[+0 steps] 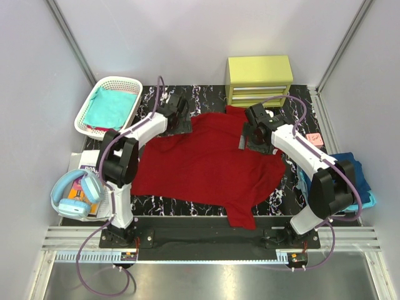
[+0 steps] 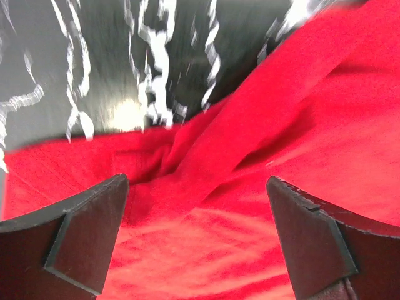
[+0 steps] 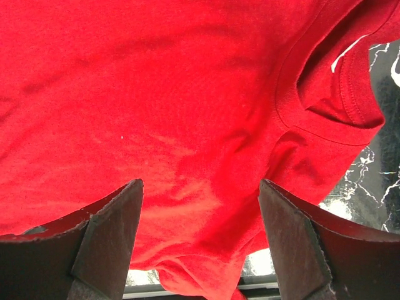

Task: Fold and stack the t-shirts
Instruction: Flatten out the tshirt

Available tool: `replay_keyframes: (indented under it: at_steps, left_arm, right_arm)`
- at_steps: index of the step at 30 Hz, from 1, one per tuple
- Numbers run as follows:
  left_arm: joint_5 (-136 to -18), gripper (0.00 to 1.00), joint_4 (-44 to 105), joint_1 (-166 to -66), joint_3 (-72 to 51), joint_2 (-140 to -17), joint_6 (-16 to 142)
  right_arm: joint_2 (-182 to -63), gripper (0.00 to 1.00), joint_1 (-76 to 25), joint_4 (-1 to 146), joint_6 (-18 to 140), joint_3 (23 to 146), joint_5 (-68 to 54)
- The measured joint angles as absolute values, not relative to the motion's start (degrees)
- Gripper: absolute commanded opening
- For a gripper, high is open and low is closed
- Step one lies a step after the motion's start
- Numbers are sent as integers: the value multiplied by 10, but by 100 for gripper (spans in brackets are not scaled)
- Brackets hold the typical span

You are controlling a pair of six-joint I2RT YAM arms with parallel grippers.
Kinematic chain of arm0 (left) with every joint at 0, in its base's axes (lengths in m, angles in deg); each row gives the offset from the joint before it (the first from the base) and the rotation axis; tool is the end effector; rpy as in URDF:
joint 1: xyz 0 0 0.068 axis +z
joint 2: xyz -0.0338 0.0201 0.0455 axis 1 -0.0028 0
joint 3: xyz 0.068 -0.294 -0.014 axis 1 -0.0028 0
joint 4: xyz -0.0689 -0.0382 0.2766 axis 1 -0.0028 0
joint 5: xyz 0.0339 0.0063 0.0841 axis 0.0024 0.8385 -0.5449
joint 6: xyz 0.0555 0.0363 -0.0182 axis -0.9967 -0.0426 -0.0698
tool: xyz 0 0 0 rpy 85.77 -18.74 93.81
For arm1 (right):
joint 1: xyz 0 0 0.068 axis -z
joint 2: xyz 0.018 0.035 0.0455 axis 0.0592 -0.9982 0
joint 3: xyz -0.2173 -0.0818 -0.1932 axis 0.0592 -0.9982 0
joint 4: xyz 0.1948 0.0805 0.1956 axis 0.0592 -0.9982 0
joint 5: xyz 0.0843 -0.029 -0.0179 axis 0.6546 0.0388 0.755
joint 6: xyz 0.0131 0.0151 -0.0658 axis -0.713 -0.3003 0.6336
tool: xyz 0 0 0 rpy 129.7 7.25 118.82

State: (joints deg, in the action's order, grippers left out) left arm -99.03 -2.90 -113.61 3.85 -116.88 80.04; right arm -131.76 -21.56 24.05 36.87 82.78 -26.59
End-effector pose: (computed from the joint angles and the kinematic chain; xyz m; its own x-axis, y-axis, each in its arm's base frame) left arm 0.4409 -0.1798 0.1994 -0.8229 -0.1382 -0.5512 -0.1241 0.9903 -0.0630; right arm 0.3261 0.1393 0.2685 -0.8834 0.1474 -0.4449 0.1383 0.9890 0.0530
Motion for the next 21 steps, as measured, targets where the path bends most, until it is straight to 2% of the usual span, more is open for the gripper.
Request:
replay_keyframes:
  at_steps: [4, 6, 7, 9, 10, 11, 14, 16, 18, 21]
  left_arm:
    - [-985, 99, -27, -1130, 136, -1192, 791]
    - [-972, 94, -14, -1123, 168, -1207, 792]
    - [-965, 82, -11, -1118, 181, -1215, 793]
    - [-952, 66, -7, -1111, 194, -1233, 797]
    - [-948, 47, -5, -1107, 196, -1242, 798]
    - [-944, 37, -5, -1104, 196, -1251, 799]
    - [-936, 19, -13, -1099, 197, -1283, 800]
    - [-931, 21, -20, -1100, 199, -1300, 799]
    - [-928, 29, -27, -1100, 206, -1319, 796]
    - [-925, 27, -33, -1100, 210, -1329, 791]
  right_arm:
    - [-1318, 82, -216, 242, 369, 828, -262]
    - [-1318, 82, -216, 244, 369, 826, -262]
    - [-1318, 82, -216, 244, 369, 824, -262]
    - [-1318, 82, -216, 244, 369, 820, -263]
    - [-1318, 82, -216, 244, 369, 817, -263]
    - [-1318, 82, -216, 244, 369, 814, -263]
    - [-1318, 82, -216, 243, 369, 810, -263]
    - [-1318, 82, -216, 244, 369, 810, -263]
    - [-1318, 82, -216, 244, 369, 810, -264]
    - [-1318, 82, -216, 244, 369, 810, -264]
